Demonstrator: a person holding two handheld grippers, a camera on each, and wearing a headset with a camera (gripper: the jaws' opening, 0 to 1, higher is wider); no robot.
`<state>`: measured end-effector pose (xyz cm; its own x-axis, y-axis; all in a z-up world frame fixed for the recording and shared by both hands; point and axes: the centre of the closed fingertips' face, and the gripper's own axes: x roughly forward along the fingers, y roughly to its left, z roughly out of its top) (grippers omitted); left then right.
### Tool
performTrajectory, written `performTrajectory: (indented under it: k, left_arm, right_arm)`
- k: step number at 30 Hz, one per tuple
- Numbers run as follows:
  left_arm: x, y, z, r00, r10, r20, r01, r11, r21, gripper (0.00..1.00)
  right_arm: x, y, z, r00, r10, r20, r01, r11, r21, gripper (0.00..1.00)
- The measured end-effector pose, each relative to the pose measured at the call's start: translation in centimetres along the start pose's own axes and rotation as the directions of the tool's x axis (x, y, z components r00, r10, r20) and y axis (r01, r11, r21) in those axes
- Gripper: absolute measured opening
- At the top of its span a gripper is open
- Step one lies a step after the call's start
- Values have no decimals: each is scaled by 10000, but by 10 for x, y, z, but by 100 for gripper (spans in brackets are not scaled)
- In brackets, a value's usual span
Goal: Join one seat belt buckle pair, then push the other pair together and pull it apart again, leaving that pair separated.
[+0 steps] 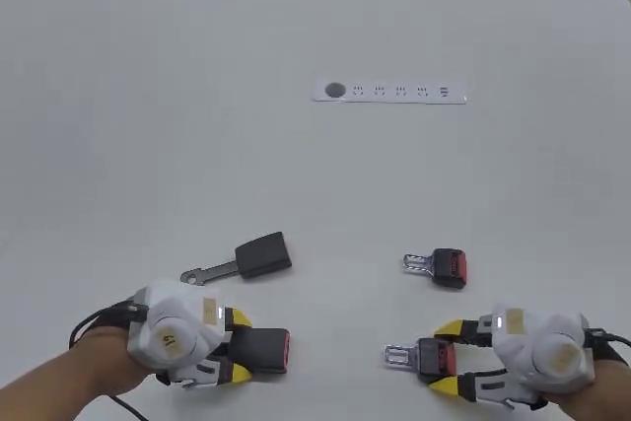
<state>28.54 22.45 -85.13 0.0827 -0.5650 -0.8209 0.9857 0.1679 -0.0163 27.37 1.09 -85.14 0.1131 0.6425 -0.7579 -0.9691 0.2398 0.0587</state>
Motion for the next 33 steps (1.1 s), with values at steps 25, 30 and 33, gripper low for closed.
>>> performTrajectory:
  k: [25, 30, 33]
  left_arm:
    - [-1, -1, 0, 10000, -18, -44, 18, 10000, 4, 35]
    - [0, -2, 0, 9999, -7, -117, 7, 10000, -1, 35]
    - [0, -2, -1, 9999, -7, -154, 8, 10000, 15, 35]
  right_arm:
    - [48, 18, 54, 9986, 147, 502, -140, 9998, -129, 36]
    - [64, 24, 74, 9962, 316, 812, -294, 9992, -279, 36]
    - [73, 28, 81, 9958, 356, 849, -327, 9988, -358, 36]
